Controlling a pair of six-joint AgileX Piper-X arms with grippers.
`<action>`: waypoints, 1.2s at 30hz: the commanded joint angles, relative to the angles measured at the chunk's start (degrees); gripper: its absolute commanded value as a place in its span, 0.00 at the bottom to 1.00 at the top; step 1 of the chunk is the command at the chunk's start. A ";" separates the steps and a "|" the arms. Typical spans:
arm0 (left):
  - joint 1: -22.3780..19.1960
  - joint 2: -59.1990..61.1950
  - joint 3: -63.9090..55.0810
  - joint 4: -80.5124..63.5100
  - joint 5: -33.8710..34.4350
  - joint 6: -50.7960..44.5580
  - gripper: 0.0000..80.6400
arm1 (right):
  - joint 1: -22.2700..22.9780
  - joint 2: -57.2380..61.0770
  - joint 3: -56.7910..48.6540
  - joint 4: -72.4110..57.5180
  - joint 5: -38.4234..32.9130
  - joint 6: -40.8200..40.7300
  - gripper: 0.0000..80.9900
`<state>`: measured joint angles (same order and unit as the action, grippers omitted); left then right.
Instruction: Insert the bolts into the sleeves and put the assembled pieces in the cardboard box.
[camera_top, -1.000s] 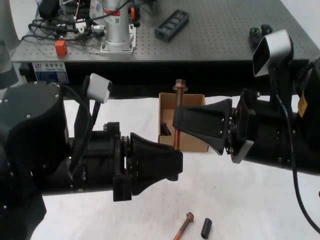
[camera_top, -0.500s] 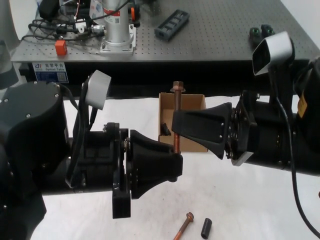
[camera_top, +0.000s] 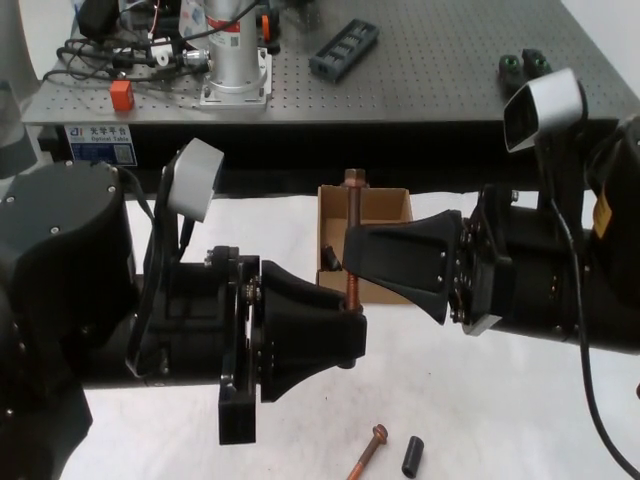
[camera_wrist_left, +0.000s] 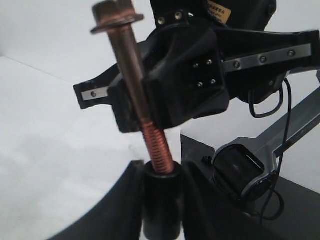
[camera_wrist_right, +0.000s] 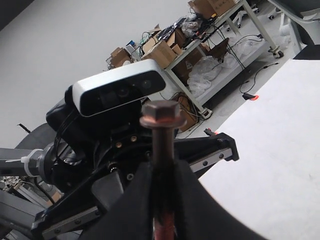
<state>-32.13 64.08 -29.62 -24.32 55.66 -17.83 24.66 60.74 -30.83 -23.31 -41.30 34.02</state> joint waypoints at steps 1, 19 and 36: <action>0.11 -0.56 -0.59 -1.52 0.72 0.35 0.01 | 0.20 0.13 -0.17 -0.23 -0.64 -0.64 0.09; 0.11 -0.56 -0.59 -4.09 -4.48 0.35 0.01 | 0.20 -0.01 -0.17 -0.58 -4.33 -3.58 0.43; 0.11 14.72 -16.93 3.88 -31.50 -0.51 0.01 | -24.78 -14.27 -0.17 34.28 -2.49 -14.10 0.46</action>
<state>-32.13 71.50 -38.59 -24.18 31.90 -16.19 2.99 48.01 -30.83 2.38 -45.42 23.43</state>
